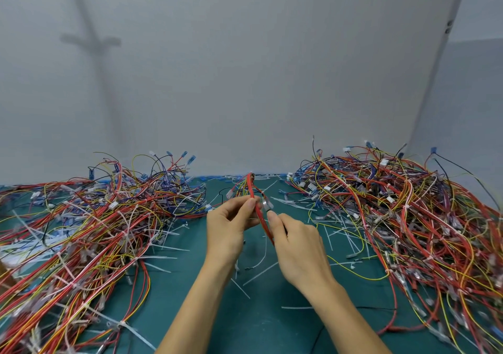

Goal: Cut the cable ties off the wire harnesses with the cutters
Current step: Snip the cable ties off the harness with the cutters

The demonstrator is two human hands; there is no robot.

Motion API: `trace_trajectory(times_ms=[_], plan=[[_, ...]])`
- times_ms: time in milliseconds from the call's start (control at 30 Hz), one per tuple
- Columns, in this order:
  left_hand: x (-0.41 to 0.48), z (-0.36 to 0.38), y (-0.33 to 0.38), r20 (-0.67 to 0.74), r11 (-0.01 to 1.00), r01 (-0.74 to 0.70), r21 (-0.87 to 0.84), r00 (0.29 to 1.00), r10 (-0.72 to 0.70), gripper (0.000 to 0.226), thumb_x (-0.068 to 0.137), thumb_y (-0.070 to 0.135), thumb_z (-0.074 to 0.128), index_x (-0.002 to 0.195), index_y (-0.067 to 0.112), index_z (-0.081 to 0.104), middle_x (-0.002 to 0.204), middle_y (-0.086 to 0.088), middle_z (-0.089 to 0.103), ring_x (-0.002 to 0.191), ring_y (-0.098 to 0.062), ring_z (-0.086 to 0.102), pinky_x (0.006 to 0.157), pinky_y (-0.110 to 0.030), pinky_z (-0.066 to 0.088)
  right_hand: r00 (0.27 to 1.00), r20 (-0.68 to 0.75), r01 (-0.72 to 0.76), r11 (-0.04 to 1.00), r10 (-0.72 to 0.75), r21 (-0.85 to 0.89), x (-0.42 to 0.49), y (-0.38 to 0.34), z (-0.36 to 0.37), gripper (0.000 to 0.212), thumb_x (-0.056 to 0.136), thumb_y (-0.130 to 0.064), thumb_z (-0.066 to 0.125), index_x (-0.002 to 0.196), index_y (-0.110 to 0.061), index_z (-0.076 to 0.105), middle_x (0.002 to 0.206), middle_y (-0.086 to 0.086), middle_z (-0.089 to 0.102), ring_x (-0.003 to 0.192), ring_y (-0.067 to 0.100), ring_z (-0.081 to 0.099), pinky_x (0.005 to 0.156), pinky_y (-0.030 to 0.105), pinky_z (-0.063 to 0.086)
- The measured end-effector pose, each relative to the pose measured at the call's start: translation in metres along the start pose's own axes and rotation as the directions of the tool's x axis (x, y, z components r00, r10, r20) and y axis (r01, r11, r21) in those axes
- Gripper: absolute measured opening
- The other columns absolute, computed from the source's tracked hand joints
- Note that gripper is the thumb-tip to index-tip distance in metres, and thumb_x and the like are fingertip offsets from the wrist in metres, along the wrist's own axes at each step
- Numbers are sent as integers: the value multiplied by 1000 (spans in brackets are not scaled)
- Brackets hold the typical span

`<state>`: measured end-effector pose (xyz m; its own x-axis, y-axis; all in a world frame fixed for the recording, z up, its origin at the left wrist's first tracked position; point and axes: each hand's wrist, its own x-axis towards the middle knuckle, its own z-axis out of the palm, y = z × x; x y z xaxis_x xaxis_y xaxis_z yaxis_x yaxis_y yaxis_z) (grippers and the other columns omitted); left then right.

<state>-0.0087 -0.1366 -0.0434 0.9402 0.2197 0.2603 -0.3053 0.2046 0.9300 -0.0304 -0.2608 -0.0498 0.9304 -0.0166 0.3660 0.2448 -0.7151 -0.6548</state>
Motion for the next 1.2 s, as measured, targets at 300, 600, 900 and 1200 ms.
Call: trace_trajectory(times_ms=[300, 600, 900, 1200], plan=[[7, -7, 6, -42, 905, 126, -407, 987, -156, 16, 95, 9, 55, 100, 1, 68, 87, -6, 73, 83, -17, 68, 71, -23, 58, 983, 27, -181, 930, 182, 319, 9, 6, -2, 22, 87, -34, 64, 71, -19, 62, 60, -3, 59, 63, 18, 51, 60, 30, 41], [12, -16, 6, -73, 907, 75, -415, 991, -115, 17, 95, 15, 56, 98, 8, 71, 89, -3, 75, 74, -9, 69, 64, -21, 57, 968, 248, -171, 835, 43, 523, 4, -3, 4, 15, 88, -9, 67, 76, -18, 63, 72, 2, 74, 47, -1, 52, 57, 21, 39], [6, -10, 7, 60, 944, 329, 15, 942, -329, 54, 101, 44, 41, 72, 8, 68, 62, -3, 68, 51, -14, 65, 48, -21, 53, 978, 58, -172, 616, 200, 769, 9, 0, -4, 4, 90, -8, 67, 88, -6, 64, 72, 8, 73, 44, 16, 48, 50, 35, 48], [7, -13, 2, 218, 956, 278, 98, 931, -293, 37, 99, 31, 50, 76, 14, 74, 82, -15, 75, 81, -21, 72, 83, -32, 54, 957, -18, -171, 611, 291, 773, 11, 9, 1, 8, 90, -8, 67, 87, -15, 69, 61, -7, 65, 50, 12, 56, 54, 34, 54]])
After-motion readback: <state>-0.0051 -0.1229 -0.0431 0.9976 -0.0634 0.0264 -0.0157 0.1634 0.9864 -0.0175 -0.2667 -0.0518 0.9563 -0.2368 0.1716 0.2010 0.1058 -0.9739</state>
